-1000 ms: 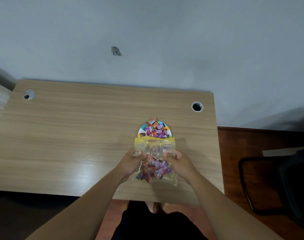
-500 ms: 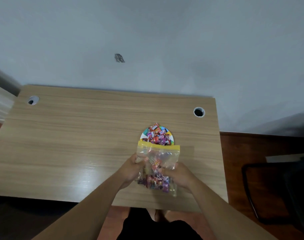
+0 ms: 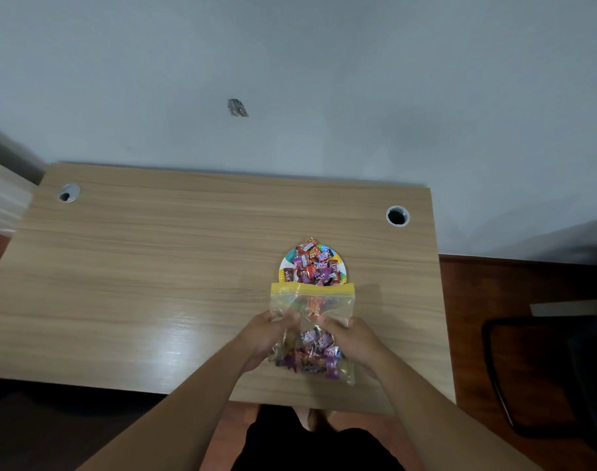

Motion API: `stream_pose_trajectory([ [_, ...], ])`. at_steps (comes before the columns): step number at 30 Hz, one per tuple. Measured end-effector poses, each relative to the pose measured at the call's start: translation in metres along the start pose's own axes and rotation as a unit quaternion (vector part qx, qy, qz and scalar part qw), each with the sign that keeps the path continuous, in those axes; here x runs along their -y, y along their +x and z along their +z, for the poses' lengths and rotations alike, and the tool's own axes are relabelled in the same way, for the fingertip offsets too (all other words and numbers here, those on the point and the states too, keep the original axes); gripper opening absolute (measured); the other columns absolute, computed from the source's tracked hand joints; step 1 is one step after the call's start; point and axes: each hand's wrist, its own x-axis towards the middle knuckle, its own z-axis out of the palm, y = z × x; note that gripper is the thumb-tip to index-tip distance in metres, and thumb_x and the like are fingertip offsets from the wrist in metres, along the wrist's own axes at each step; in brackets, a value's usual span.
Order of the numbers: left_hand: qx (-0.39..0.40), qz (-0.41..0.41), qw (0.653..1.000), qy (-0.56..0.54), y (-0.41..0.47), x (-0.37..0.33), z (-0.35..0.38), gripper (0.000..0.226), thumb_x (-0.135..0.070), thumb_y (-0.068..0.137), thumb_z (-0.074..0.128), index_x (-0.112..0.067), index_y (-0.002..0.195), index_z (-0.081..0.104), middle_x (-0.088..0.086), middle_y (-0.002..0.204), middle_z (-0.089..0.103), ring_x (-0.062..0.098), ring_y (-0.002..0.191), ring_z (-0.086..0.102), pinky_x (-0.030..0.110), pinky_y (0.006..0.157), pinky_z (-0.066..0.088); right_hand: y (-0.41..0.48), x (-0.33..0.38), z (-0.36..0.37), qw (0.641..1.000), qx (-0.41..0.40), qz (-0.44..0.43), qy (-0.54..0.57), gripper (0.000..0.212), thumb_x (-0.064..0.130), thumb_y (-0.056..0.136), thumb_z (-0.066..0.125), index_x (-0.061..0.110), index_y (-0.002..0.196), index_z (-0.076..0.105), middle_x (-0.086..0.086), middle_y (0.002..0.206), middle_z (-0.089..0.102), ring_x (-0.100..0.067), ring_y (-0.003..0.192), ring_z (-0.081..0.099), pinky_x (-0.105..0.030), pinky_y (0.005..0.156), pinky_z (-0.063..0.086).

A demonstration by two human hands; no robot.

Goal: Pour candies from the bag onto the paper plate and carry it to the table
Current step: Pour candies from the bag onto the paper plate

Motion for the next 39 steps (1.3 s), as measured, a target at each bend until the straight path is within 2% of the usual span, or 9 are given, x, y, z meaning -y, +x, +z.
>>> stream_pose_trajectory([
  [4, 0.0, -0.012, 0.999, -0.034, 0.003, 0.001, 0.0, 0.036, -0.04, 0.099, 0.074, -0.011, 0.119, 0.081, -0.003, 0.113, 0.079, 0.02, 0.105, 0.065, 0.036, 0.088, 0.047, 0.004, 0.004, -0.004, 1.0, -0.011, 0.001, -0.009, 0.06, 0.067, 0.095, 0.068, 0.02, 0.131, 0.079, -0.006, 0.12, 0.082, -0.017, 0.103, 0.074, -0.037, 0.102, 0.057],
  [7, -0.012, -0.018, 0.999, -0.034, 0.005, 0.0, 0.0, 0.03, -0.037, 0.098, 0.076, -0.012, 0.113, 0.082, 0.0, 0.106, 0.08, 0.021, 0.097, 0.065, 0.032, 0.08, 0.048, 0.005, 0.009, -0.004, 1.0, -0.021, -0.008, -0.006, 0.04, 0.052, 0.1, 0.071, 0.021, 0.125, 0.081, -0.004, 0.105, 0.084, -0.019, 0.094, 0.077, -0.035, 0.09, 0.06],
  [10, -0.025, -0.016, 0.999, -0.027, 0.012, 0.001, 0.0, 0.034, -0.042, 0.094, 0.079, -0.013, 0.113, 0.081, 0.002, 0.111, 0.077, 0.021, 0.101, 0.064, 0.035, 0.085, 0.049, 0.007, 0.014, 0.0, 0.999, -0.037, -0.012, 0.024, 0.036, 0.045, 0.099, 0.075, 0.021, 0.124, 0.081, -0.002, 0.117, 0.084, -0.026, 0.11, 0.079, -0.045, 0.1, 0.062],
  [17, -0.052, -0.009, 0.999, -0.012, 0.021, -0.003, 0.0, 0.049, -0.051, 0.084, 0.085, -0.018, 0.121, 0.081, 0.0, 0.119, 0.082, 0.021, 0.117, 0.071, 0.04, 0.095, 0.054, 0.009, 0.024, 0.0, 0.998, -0.05, -0.008, 0.028, 0.032, 0.045, 0.102, 0.072, 0.016, 0.105, 0.086, 0.001, 0.104, 0.086, -0.02, 0.089, 0.08, -0.027, 0.072, 0.055],
  [25, -0.027, -0.006, 1.0, -0.011, 0.014, -0.009, -0.001, 0.039, -0.046, 0.091, 0.081, -0.02, 0.12, 0.079, 0.001, 0.12, 0.082, 0.027, 0.121, 0.07, 0.051, 0.111, 0.052, 0.009, 0.022, -0.004, 0.999, -0.027, 0.002, 0.032, 0.028, 0.037, 0.101, 0.075, 0.018, 0.118, 0.084, -0.001, 0.107, 0.086, -0.017, 0.081, 0.081, -0.03, 0.069, 0.063],
  [28, 0.003, 0.026, 0.998, -0.048, 0.004, -0.013, 0.0, 0.048, -0.058, 0.089, 0.08, -0.032, 0.129, 0.073, -0.005, 0.122, 0.082, 0.024, 0.116, 0.076, 0.051, 0.101, 0.061, 0.007, 0.021, -0.007, 0.999, -0.027, 0.001, 0.032, 0.019, 0.039, 0.099, 0.077, 0.023, 0.103, 0.087, 0.003, 0.102, 0.087, -0.02, 0.1, 0.082, -0.041, 0.096, 0.063],
  [33, -0.01, 0.099, 0.991, -0.092, -0.016, -0.03, -0.002, 0.035, -0.059, 0.1, 0.064, -0.038, 0.127, 0.074, -0.006, 0.119, 0.083, 0.02, 0.105, 0.082, 0.047, 0.08, 0.068, 0.002, 0.031, -0.022, 0.999, -0.013, -0.03, 0.04, 0.035, 0.057, 0.095, 0.075, 0.028, 0.108, 0.089, 0.012, 0.101, 0.087, -0.009, 0.106, 0.079, -0.033, 0.099, 0.056],
  [36, -0.015, 0.139, 0.983, -0.115, -0.022, -0.044, -0.008, 0.035, -0.045, 0.103, 0.068, -0.025, 0.13, 0.075, 0.007, 0.127, 0.081, 0.027, 0.113, 0.08, 0.055, 0.085, 0.066, 0.001, 0.046, -0.035, 0.996, -0.03, -0.071, 0.043, 0.036, 0.056, 0.096, 0.076, 0.026, 0.111, 0.088, 0.006, 0.104, 0.088, -0.008, 0.104, 0.081, -0.025, 0.086, 0.056],
  [39, -0.036, 0.175, 0.977, -0.118, -0.028, -0.068, -0.016, 0.034, -0.03, 0.103, 0.071, -0.004, 0.124, 0.075, 0.019, 0.132, 0.076, 0.025, 0.11, 0.077, 0.043, 0.078, 0.066, -0.002, 0.072, -0.053, 0.992, -0.043, -0.117, 0.036, 0.022, 0.038, 0.102, 0.074, 0.024, 0.115, 0.086, 0.016, 0.08, 0.084, -0.001, 0.072, 0.075, -0.02, 0.067, 0.053],
])
